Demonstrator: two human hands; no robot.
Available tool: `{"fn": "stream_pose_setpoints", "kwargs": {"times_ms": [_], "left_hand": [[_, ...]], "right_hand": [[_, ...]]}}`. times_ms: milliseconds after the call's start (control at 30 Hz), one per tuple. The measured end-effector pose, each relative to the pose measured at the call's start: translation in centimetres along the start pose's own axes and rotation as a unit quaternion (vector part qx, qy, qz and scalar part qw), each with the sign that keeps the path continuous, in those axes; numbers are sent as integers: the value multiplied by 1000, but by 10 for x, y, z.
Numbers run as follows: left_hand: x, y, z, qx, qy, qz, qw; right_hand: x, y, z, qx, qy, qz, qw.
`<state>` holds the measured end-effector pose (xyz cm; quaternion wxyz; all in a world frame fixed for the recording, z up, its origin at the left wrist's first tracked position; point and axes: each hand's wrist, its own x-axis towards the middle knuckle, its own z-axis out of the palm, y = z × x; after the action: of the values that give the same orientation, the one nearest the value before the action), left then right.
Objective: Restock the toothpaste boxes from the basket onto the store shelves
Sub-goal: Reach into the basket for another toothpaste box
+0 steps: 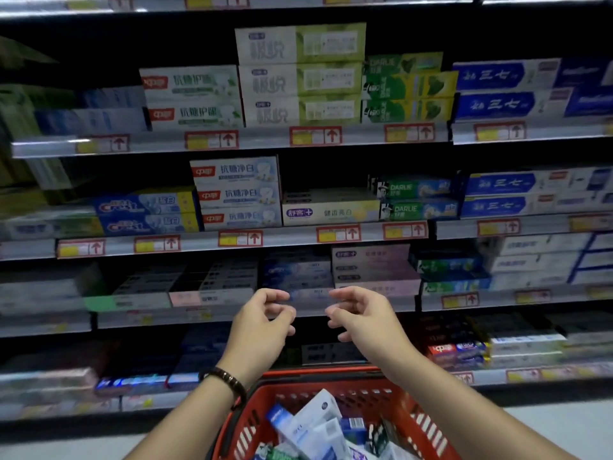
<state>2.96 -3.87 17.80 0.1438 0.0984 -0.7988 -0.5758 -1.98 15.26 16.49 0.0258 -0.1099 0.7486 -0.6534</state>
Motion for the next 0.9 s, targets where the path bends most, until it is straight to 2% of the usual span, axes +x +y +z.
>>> {"fn": "stream_pose_setpoints", "kwargs": {"times_ms": [500, 667, 900], "left_hand": [[-22, -70, 27, 64, -81, -103, 989], [-24, -89, 30, 83, -116, -150, 978], [-18, -93, 27, 74, -153, -175, 970]], "right_hand": [[-31, 80, -14, -14, 1, 97, 995], [-35, 99, -17, -19, -21, 136, 990], [-32, 112, -17, -60, -97, 171, 979]]}}
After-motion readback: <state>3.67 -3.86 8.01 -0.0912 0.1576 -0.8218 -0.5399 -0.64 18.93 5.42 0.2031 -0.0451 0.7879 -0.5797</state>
